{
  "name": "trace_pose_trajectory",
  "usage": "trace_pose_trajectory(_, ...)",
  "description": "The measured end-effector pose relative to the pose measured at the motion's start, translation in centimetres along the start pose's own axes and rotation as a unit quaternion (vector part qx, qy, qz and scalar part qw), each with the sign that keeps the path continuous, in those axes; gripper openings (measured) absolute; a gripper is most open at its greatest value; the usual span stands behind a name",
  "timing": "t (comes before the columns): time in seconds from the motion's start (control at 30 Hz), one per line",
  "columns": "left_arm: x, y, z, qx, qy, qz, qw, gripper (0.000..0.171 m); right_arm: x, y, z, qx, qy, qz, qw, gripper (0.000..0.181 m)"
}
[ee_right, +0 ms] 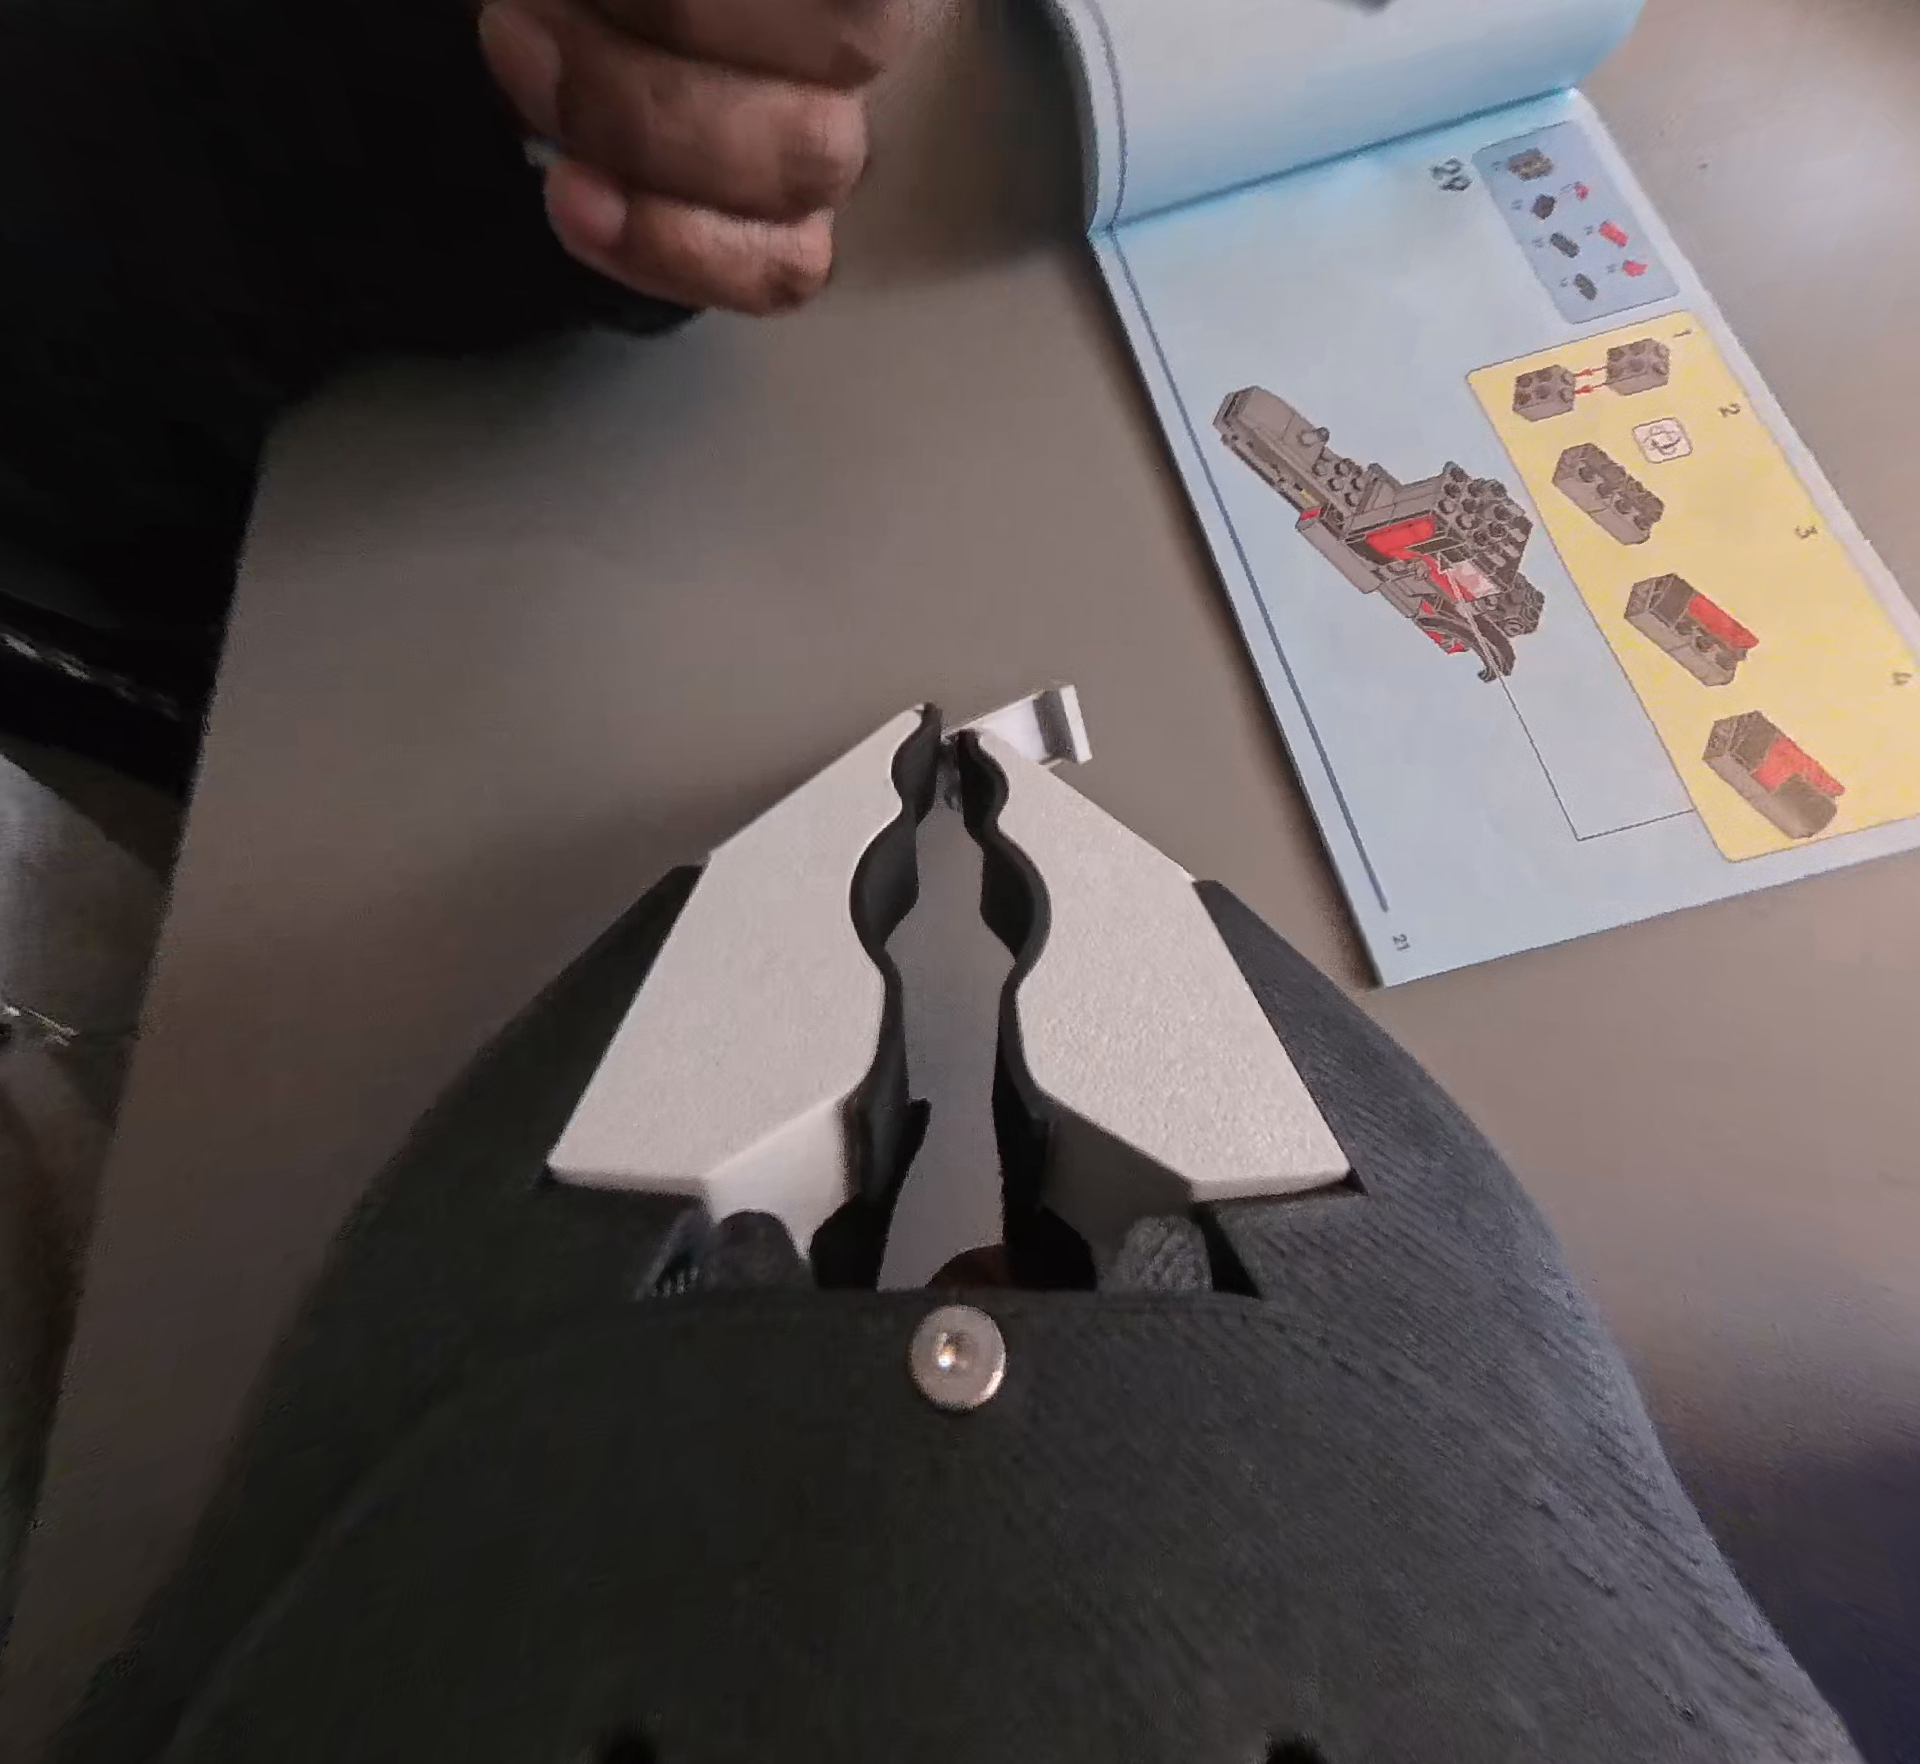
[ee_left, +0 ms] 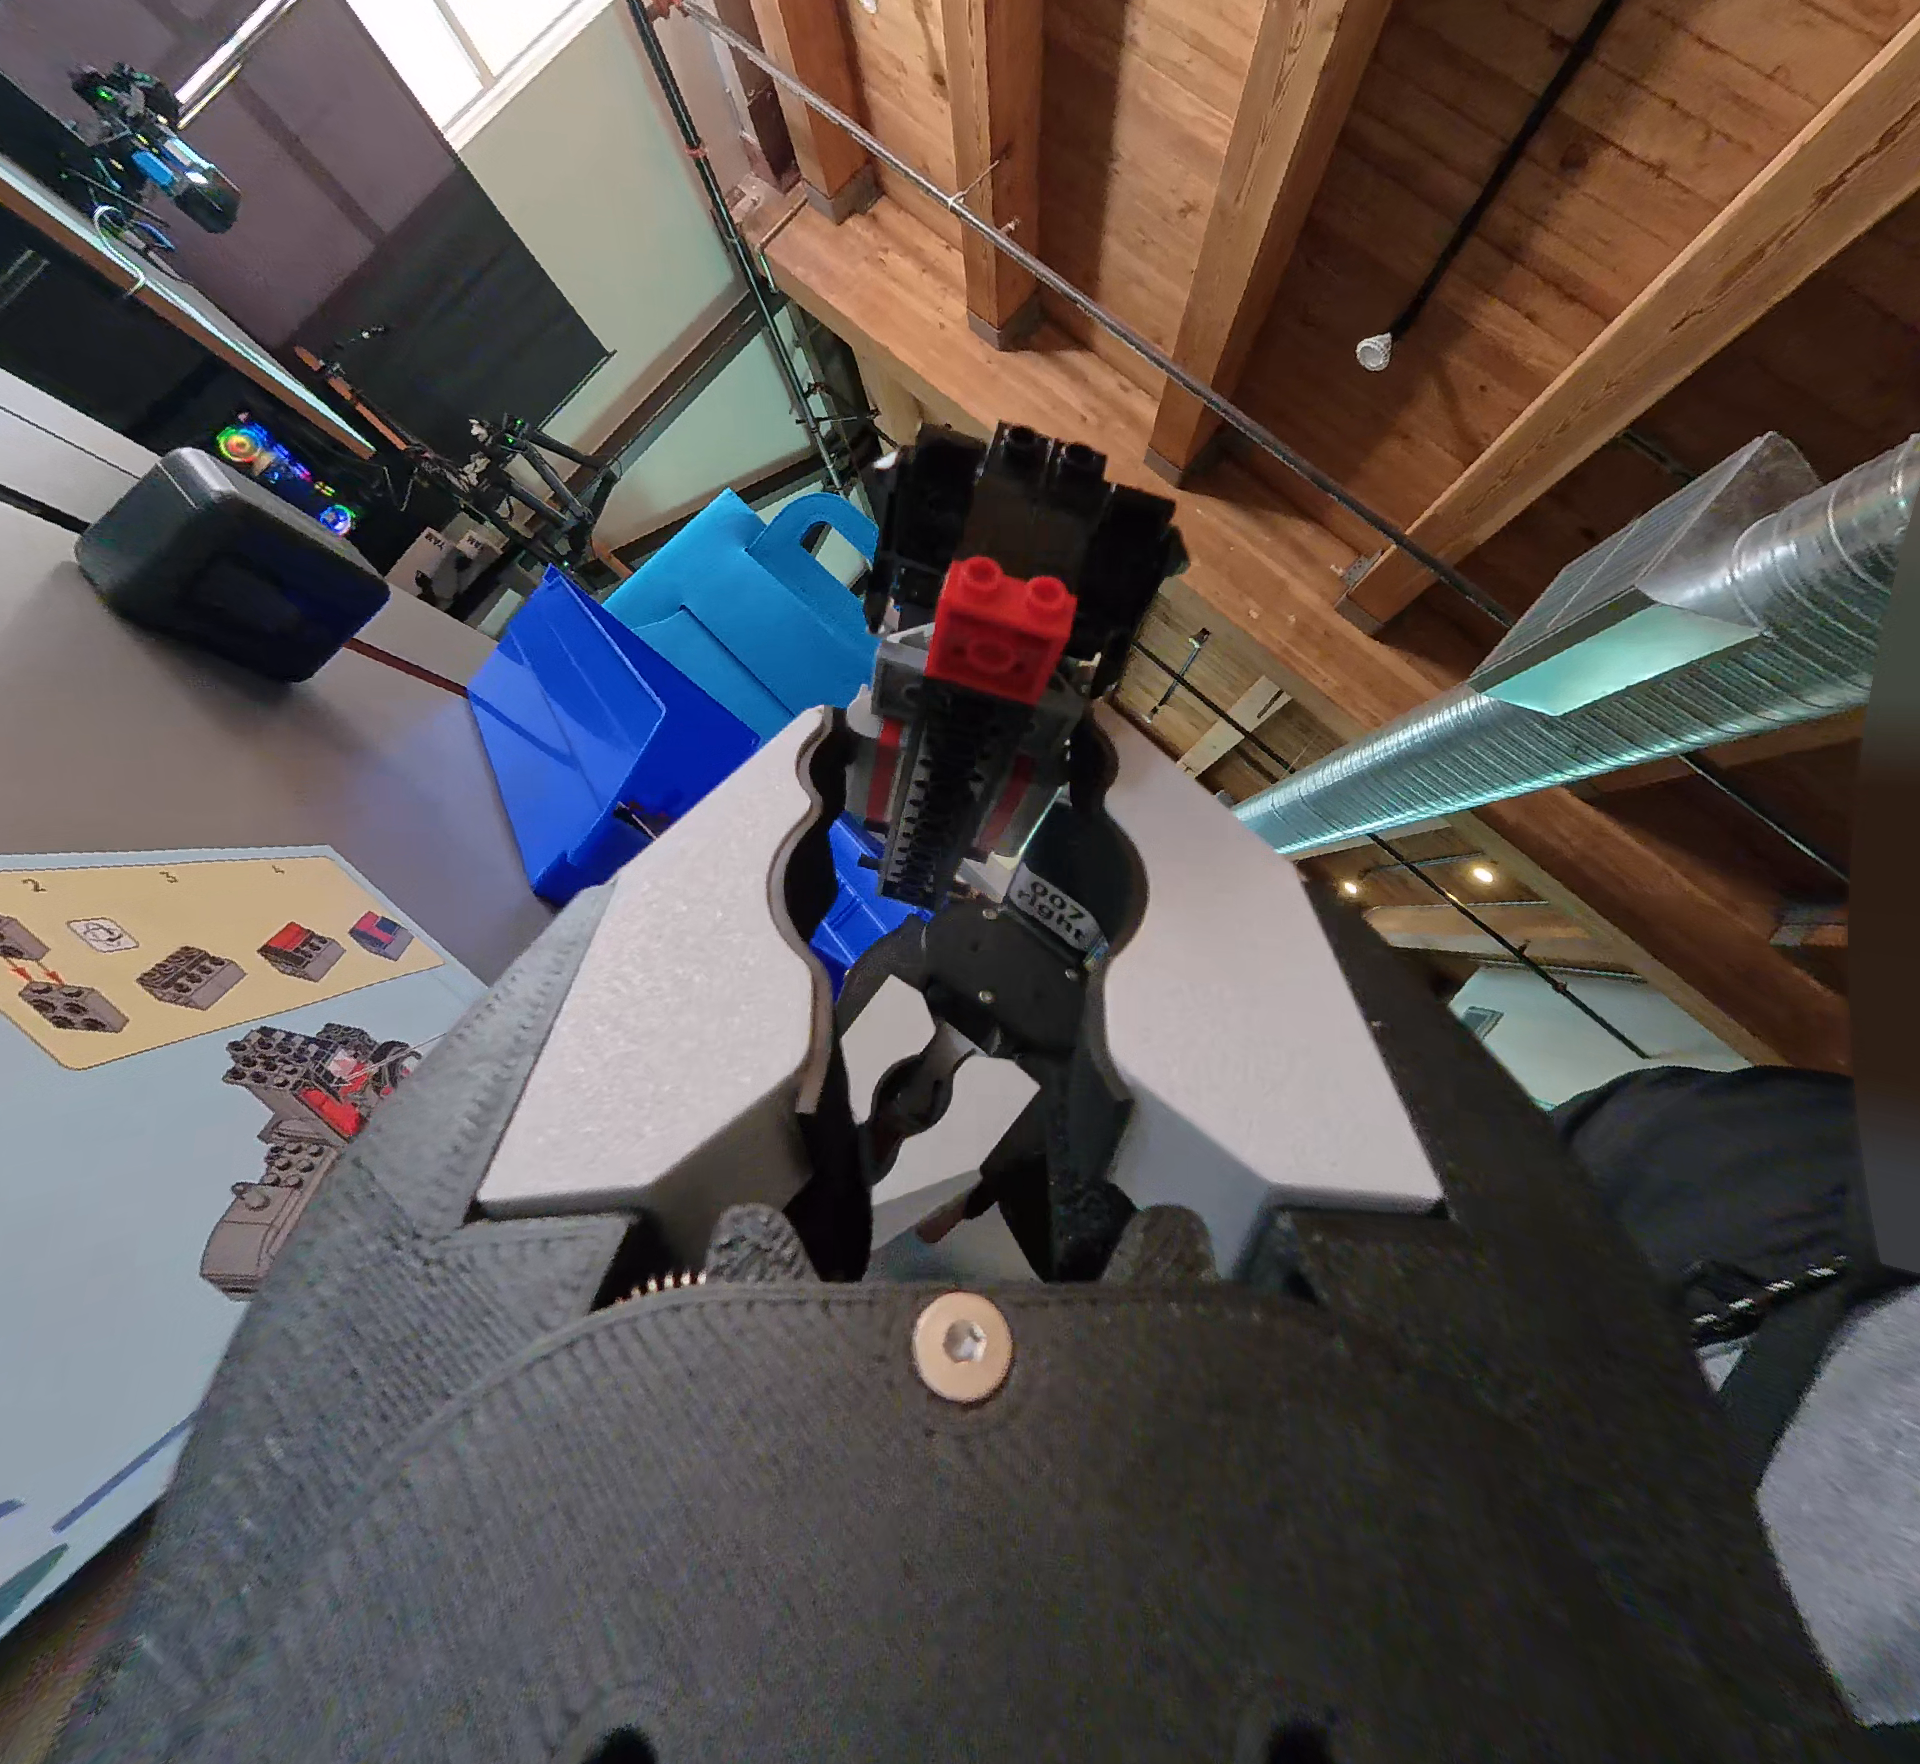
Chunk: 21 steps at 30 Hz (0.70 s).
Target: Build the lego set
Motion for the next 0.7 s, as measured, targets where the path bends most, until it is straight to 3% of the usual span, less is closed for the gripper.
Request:
trace_pose_trajectory(0.17,0.5,-0.3,0.9,0.014,-0.008,-0.008,1.000,0.045,0.3,1.9,-0.1,0.057,-0.085,0.007,0.995,0.004)
trace_pose_trajectory(0.27,1.2,0.0,1.4,0.043,-0.020,-0.010,0.999,0.045,0.3,3.8,-0.4,0.119,-0.149,-0.001,0.982,0.003)
trace_pose_trajectory(0.37,1.2,-0.5,1.7,0.033,-0.026,-0.009,0.999,0.045,0.2,5.6,-0.8,0.176,-0.192,-0.018,0.965,0.003)
trace_pose_trajectory(0.7,2.1,-0.2,1.1,0.057,-0.013,0.047,0.997,0.045,-1.3,9.8,-5.8,0.281,-0.213,-0.094,0.931,0.003)
Point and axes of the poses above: each gripper's, where its closed fingertips meet, y back along the fingers, z out of its underside, x = y × z across the jaws, the point moved 6 cm from there along y, back along the fingers, and after that the axes turned 5 degrees about -y, right-handed, at the moved point
